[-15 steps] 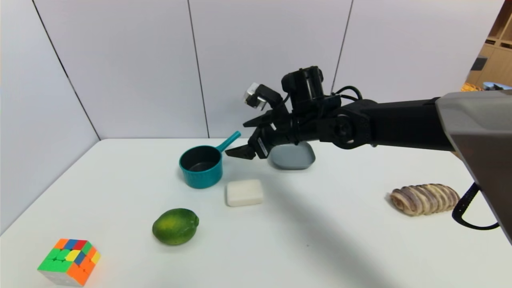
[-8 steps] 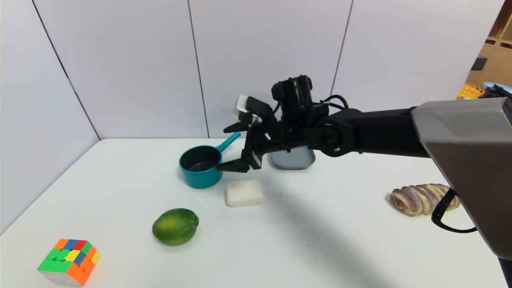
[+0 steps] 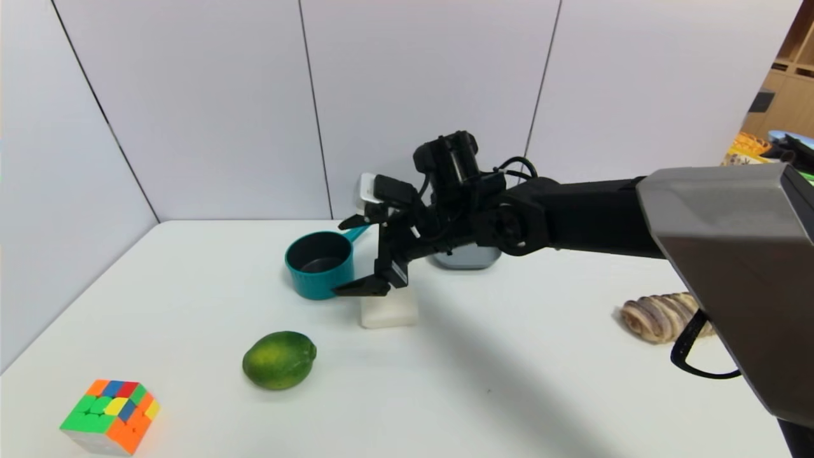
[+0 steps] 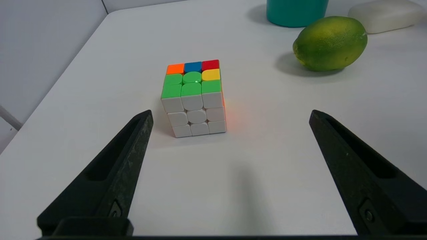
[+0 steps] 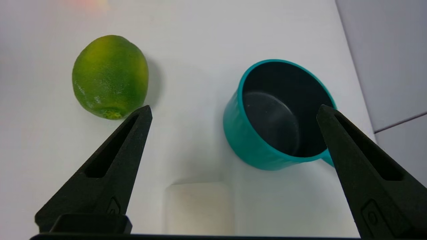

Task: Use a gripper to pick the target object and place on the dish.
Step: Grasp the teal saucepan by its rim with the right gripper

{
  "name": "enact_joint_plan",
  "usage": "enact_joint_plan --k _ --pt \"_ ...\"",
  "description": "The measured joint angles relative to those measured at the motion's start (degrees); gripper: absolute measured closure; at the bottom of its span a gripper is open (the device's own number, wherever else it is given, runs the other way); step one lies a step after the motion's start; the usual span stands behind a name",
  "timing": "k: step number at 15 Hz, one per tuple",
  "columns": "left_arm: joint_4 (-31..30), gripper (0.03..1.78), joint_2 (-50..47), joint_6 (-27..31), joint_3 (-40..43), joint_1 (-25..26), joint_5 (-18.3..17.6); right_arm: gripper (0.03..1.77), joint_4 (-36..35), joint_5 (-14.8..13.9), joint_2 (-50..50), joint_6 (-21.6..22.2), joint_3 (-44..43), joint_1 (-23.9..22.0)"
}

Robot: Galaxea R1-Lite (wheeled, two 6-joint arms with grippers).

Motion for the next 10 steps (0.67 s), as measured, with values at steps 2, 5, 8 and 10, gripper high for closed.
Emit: enact_joint_plan --k 2,5,8,10 --pt "0.02 0.12 0.0 0.0 0.0 0.0 0.0 0.09 5.71 -0.17 0.39 0.15 -2.13 0.63" --pt "0.02 0.12 0.0 -0.02 0.0 0.0 0.01 0.09 7.35 -0.56 0.95 0.21 -3.01 1.65" --pt "0.02 0.12 0.0 -0.02 0.0 0.0 0.0 0.09 7.39 -3.86 1.35 0.21 -3.15 2.36" --pt "0.0 0.12 0.0 0.0 0.0 0.0 0.04 0.09 6.89 -8.0 1.83 -0.1 -3.17 3.02"
